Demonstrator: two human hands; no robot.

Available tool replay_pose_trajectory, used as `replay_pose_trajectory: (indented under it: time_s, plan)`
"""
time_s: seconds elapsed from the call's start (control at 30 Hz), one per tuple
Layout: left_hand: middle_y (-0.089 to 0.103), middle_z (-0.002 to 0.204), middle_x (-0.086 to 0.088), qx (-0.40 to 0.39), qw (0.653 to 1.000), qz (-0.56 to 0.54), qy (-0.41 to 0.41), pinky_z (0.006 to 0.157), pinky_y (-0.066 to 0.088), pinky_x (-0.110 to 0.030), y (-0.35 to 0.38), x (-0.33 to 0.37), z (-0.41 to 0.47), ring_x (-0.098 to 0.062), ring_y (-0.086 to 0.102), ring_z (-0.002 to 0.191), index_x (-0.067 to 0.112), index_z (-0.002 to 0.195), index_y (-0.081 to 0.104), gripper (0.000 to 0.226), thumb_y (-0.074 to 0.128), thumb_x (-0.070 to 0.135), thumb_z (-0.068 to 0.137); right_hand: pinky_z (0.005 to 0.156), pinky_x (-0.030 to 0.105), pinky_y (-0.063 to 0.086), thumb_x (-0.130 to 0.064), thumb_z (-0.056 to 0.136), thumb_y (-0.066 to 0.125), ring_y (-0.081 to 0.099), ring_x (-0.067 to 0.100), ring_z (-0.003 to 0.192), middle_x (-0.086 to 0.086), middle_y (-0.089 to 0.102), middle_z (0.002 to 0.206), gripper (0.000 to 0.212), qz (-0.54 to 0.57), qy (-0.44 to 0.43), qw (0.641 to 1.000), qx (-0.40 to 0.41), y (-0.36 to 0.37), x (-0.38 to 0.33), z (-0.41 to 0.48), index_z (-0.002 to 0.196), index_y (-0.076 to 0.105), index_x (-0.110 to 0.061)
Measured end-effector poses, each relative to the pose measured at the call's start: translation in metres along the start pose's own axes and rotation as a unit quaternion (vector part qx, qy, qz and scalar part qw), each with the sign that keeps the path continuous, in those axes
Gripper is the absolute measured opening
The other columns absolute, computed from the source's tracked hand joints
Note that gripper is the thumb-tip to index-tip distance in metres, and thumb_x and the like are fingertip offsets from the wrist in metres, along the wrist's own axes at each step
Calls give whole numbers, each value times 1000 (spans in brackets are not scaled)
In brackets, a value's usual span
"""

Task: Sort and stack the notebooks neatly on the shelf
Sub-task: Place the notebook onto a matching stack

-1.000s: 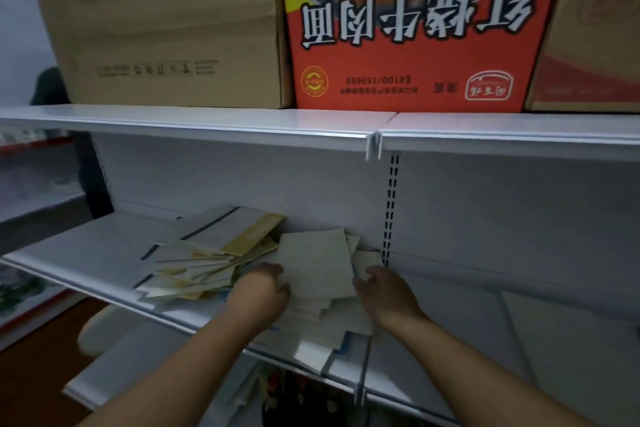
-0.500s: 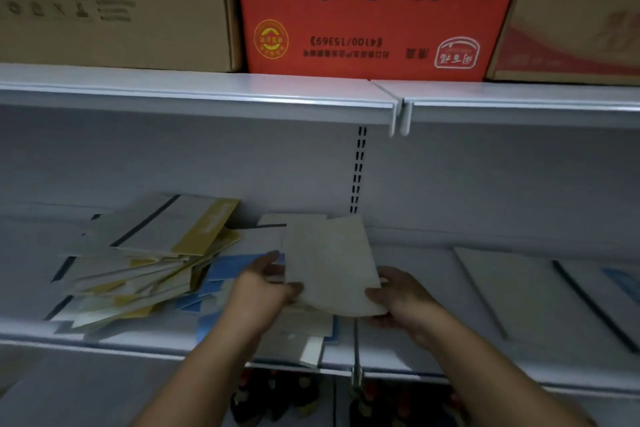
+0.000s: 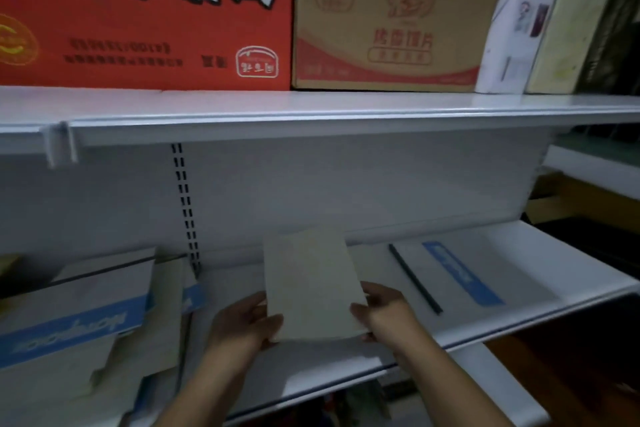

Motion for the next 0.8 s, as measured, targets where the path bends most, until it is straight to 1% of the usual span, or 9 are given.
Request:
replay_pose_trajectory:
  time_s: [0.2,0.3,0.37,0.4,0.53,0.6,0.7,0.77,0.8]
  plan:
    - [68,64,16,-12,997,73,-22,52,52,-13,80,-4,37,4,62,52,26,83,66,40,63,-13,75,84,24,49,-14,85,62,62,19,98,6,66,113,34,-146,-6,989,13,-77,18,48,119,62,-16]
    - [71,72,-2,4,993,117,-31,63,52,-24,96,-11,52,-12,64,62,22,70,68,33,67,-11,70,74,20,47,-20,85,62,62,16,88,3,69,102,21,-226,-36,973,-11,-86,23,70,104,69,-15]
    - [70,69,-5,11,987,156,-29,64,48,-27,101,-15,59,-16,62,63,22,60,66,27,71,-4,64,58,13,41,-19,85,61,58,9,71,-4,65,80,9,-250,-50,967,-30,-86,26,81,81,68,-17]
    - [69,68,-5,16,984,178,-22,64,47,-26,104,-16,61,-16,61,62,20,59,66,18,70,3,59,51,11,36,-19,85,61,53,5,63,-8,58,70,15,-265,-51,962,-37,-86,28,84,70,63,-19]
    - [55,59,-9,32,961,273,-24,52,44,-25,105,-20,65,-18,57,54,15,56,54,13,64,11,49,49,17,33,-24,81,62,49,11,62,-3,46,65,21,-322,-47,944,-55,-89,36,98,70,50,-11]
    - [45,54,-10,24,949,312,-34,49,40,-24,107,-22,64,-18,51,48,14,51,44,21,64,6,53,54,20,39,-26,81,61,52,12,69,-2,49,73,19,-362,-33,928,-79,-88,37,99,74,49,-12]
    - [43,56,-3,27,929,366,-46,45,34,-14,107,-22,64,-15,47,49,15,49,37,32,65,8,63,81,26,52,-23,83,59,56,19,106,4,54,119,34,-419,-36,901,-104,-84,30,98,115,55,-12]
    - [56,80,0,27,910,411,-36,60,41,-11,107,-10,60,-13,57,77,21,68,57,10,63,21,75,100,28,43,-22,85,55,45,22,126,7,41,140,52,-456,-65,882,-103,-75,18,95,135,42,-15]
    - [57,106,0,25,906,422,-27,82,42,-15,104,-6,58,-14,56,103,22,98,64,17,60,28,82,107,28,35,-26,87,54,38,22,132,5,34,145,59,-466,-86,875,-101,-68,10,92,141,33,-17]
Point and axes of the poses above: each hand's wrist, its own z-axis towards the middle knuckle, its own y-axis out of the palm, x = y × z, the point moved 9 cm from there along z, towards the middle knuckle
